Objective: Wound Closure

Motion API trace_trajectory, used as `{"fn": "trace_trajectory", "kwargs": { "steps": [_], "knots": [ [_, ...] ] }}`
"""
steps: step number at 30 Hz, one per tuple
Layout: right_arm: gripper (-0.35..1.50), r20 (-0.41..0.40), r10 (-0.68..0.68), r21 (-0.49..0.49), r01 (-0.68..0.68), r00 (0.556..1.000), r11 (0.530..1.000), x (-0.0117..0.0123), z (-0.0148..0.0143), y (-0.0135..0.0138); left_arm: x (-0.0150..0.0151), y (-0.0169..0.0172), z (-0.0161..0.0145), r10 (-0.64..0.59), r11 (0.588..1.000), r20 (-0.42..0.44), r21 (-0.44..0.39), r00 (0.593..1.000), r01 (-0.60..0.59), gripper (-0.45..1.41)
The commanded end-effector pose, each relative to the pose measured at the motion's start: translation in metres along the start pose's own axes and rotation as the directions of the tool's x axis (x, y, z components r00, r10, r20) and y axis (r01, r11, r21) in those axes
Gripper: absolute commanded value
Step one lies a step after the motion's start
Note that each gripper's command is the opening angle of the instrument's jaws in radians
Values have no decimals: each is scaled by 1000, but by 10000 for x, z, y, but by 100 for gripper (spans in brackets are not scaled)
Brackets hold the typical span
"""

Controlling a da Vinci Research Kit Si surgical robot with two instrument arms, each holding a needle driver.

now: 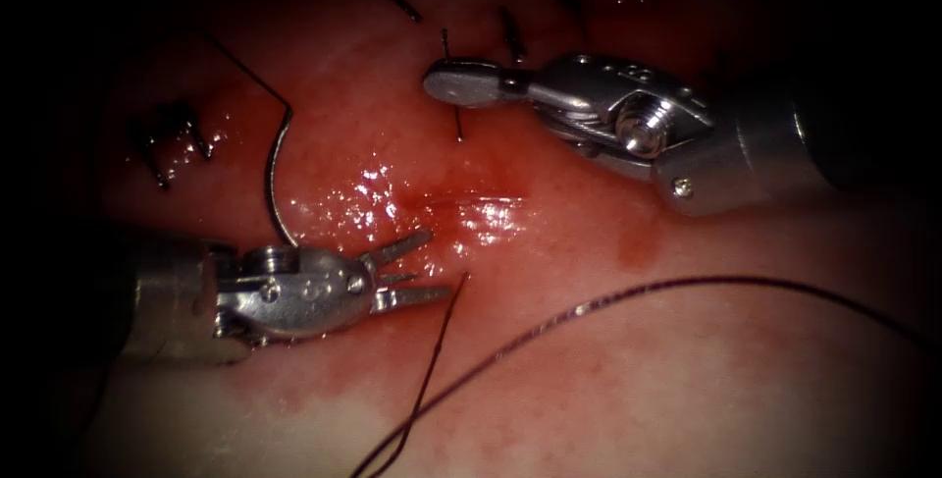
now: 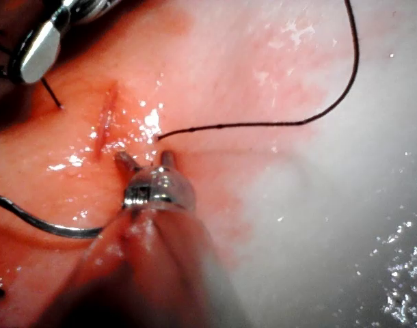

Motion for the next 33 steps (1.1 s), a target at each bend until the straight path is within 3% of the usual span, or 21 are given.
{"fn": "trace_trajectory", "kwargs": {
  "steps": [1, 27, 28, 29, 30, 31, 33],
  "knots": [
    [-35, 2, -1, 2, 1, 1000, 1000, -4, 3, -6, -2, 10, 6, -2, 1000, 0, -5, 1000, 2, 42],
    [-35, -26, -53, 16, 53, 998, 998, 14, -9, -15, 8, 10, -5, -11, 1000, 5, -24, 1000, 11, 42],
    [-18, -25, -53, 19, 53, 998, 998, 14, -9, -15, 12, 10, -7, -14, 999, 5, -29, 1000, 14, 42],
    [34, -27, -41, 21, 41, 999, 999, 14, -10, -15, 15, 10, -10, -23, 999, 5, -33, 1000, 23, 41],
    [59, -32, -40, 22, 41, 999, 999, 15, -10, -14, 18, 10, -13, -14, 999, 5, -38, 1000, 15, 39],
    [79, -34, -40, 24, 40, 999, 999, 15, -11, -13, 24, 10, -18, -8, 999, 5, -45, 1000, 8, 39],
    [95, -57, -38, 34, 40, 998, 999, 17, -16, -12, 33, 10, -27, 13, 999, -11, -50, 1000, -13, 37]
  ]
}}
